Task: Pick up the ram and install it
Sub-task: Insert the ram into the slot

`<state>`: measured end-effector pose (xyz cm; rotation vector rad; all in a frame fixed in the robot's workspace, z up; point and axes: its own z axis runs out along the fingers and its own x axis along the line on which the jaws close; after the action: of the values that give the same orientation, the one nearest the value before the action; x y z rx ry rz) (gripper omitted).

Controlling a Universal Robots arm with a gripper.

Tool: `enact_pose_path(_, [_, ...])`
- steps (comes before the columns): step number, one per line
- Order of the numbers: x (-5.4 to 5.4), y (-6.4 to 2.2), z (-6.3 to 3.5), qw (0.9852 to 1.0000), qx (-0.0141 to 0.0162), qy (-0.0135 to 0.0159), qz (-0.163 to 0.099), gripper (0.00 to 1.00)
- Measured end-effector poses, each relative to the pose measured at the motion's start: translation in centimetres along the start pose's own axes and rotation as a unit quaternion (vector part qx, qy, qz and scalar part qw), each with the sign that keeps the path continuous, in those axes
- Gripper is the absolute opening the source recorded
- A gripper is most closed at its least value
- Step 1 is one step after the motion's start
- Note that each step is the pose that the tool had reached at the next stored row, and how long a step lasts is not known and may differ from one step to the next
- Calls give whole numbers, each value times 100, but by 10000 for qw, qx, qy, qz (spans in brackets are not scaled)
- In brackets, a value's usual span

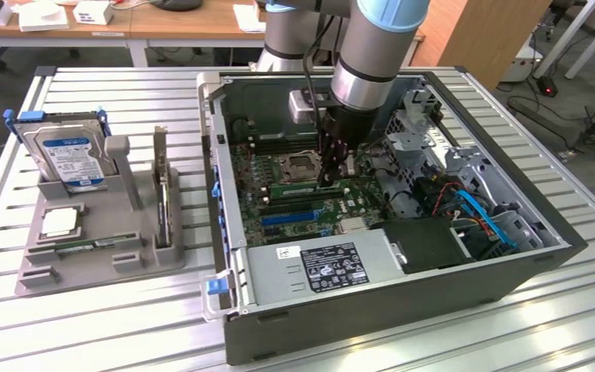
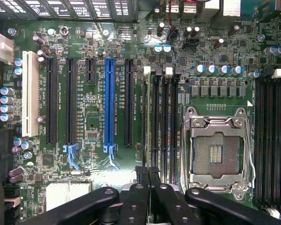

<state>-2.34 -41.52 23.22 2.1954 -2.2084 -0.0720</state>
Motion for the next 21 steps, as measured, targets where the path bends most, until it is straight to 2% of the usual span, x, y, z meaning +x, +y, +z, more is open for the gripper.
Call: enact_pose_path(21, [0,-1,13,10000,1,1,-14,11])
